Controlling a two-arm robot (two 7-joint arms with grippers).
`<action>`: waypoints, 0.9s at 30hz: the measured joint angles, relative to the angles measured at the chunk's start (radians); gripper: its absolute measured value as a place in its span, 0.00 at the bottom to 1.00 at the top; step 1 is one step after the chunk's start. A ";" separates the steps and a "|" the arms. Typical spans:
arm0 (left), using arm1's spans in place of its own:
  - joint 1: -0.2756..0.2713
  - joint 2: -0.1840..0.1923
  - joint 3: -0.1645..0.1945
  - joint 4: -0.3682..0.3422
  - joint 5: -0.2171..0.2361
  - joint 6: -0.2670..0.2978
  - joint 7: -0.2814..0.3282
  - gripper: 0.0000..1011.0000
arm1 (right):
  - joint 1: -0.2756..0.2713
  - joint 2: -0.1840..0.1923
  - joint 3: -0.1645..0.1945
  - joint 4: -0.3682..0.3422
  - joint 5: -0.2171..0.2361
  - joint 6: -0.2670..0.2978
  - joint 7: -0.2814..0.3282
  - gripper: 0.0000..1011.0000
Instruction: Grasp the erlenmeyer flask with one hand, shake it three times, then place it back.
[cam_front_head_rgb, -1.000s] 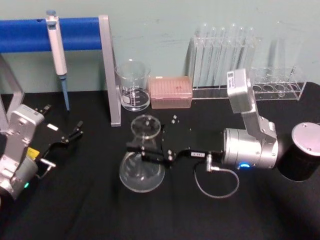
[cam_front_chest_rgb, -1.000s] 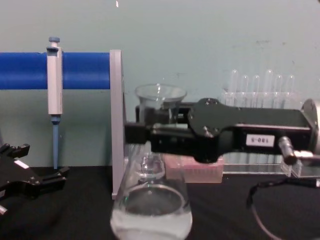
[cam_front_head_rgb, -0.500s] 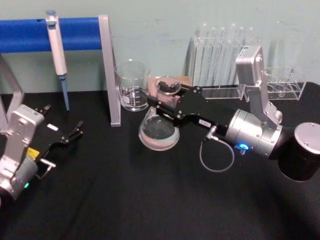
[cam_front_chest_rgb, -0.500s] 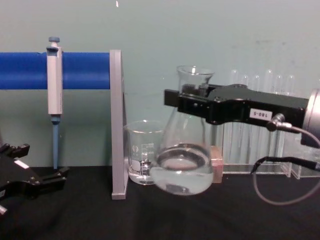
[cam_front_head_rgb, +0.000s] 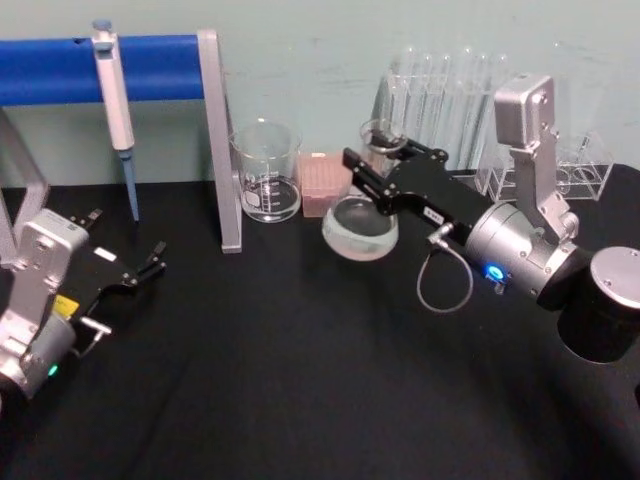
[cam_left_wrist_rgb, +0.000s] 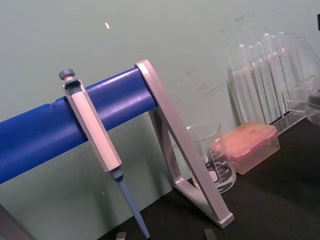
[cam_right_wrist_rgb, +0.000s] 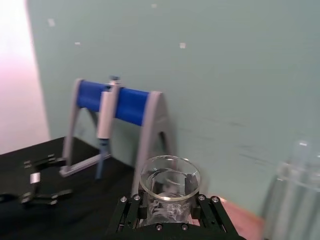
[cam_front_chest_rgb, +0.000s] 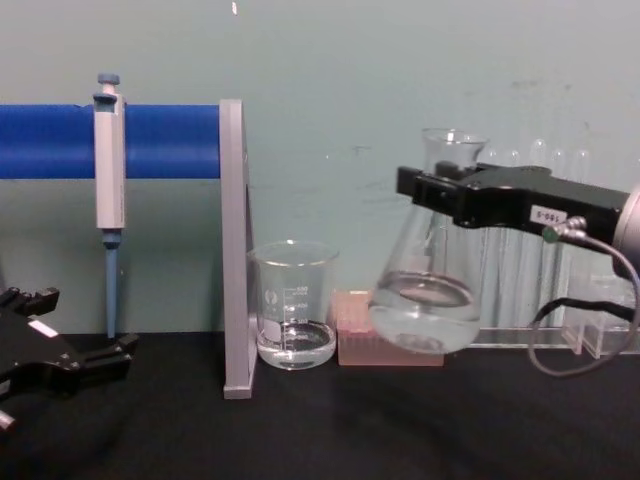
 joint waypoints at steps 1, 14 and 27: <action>0.000 0.000 0.000 0.000 0.000 0.000 0.000 0.99 | -0.002 -0.003 0.005 0.000 -0.003 0.002 -0.012 0.45; 0.000 0.000 0.000 0.000 0.000 0.000 0.000 0.99 | -0.037 -0.040 0.069 -0.003 -0.061 0.024 -0.140 0.45; 0.000 0.000 0.000 0.000 0.000 0.000 0.000 0.99 | -0.060 -0.066 0.112 -0.013 -0.106 0.036 -0.187 0.45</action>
